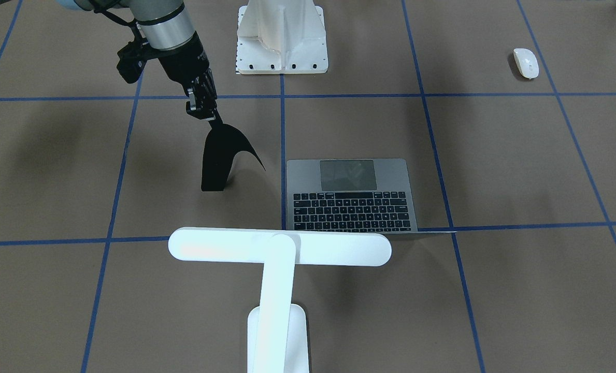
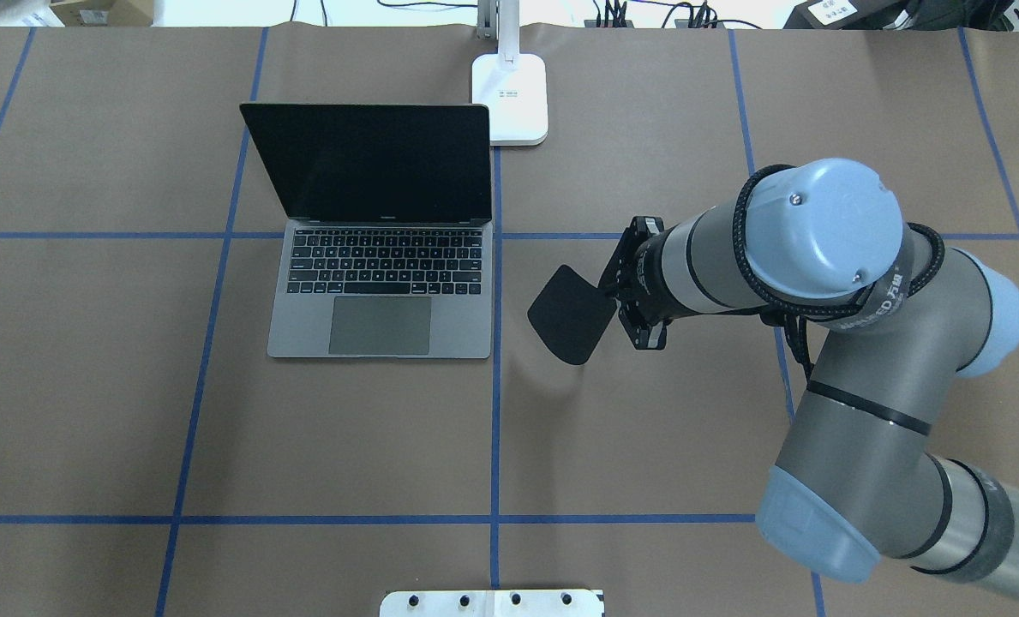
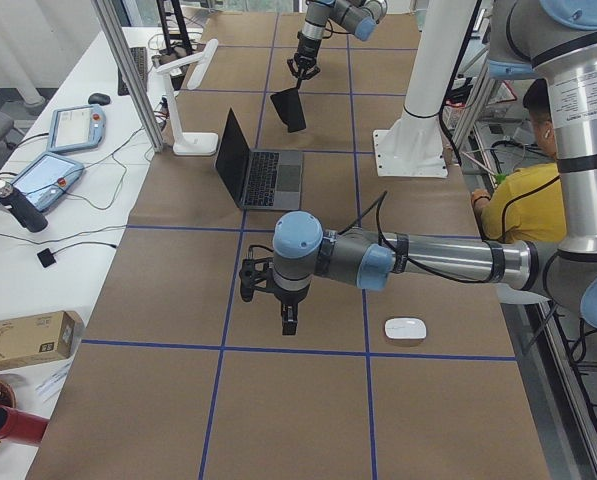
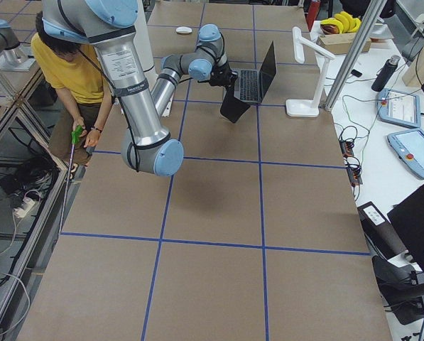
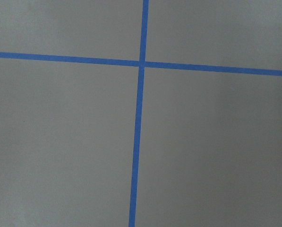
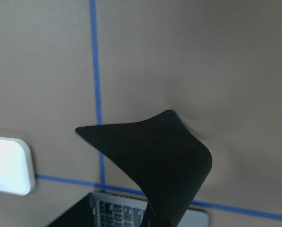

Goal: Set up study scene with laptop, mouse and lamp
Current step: 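Lower the black mouse pad beside the laptop keyboard with the right gripper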

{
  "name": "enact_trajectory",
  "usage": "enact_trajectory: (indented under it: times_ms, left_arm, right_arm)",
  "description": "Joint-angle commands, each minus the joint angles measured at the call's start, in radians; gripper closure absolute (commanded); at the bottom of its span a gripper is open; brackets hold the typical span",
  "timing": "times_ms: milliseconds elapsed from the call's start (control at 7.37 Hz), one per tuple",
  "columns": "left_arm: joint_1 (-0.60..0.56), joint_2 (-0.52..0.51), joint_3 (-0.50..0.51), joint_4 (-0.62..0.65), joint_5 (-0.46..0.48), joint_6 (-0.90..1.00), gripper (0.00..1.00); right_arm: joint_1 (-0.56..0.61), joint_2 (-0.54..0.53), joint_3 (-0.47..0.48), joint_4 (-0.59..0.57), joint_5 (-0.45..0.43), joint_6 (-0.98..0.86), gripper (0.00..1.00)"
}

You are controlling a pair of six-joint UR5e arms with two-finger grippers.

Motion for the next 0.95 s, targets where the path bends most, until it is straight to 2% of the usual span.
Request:
enact_trajectory:
  times_ms: [0, 271, 543, 814]
  left_arm:
    - [0.000, -0.003, 0.004, -0.001, 0.000, 0.001, 0.00]
    - [0.000, -0.001, 0.002, -0.001, 0.000, 0.001, 0.00]
    - [0.000, -0.003, 0.002, -0.001, 0.000, -0.001, 0.00]
    - [0.000, -0.003, 0.002, -0.001, 0.000, -0.001, 0.00]
  right_arm:
    - [-0.039, 0.022, -0.075, -0.114, -0.036, -0.120, 1.00]
    - [-0.034, 0.119, -0.251, -0.112, -0.114, -0.184, 1.00]
    - [-0.026, 0.260, -0.403, -0.084, -0.124, -0.163, 1.00]
    - [-0.026, 0.301, -0.477, 0.027, -0.142, -0.108, 1.00]
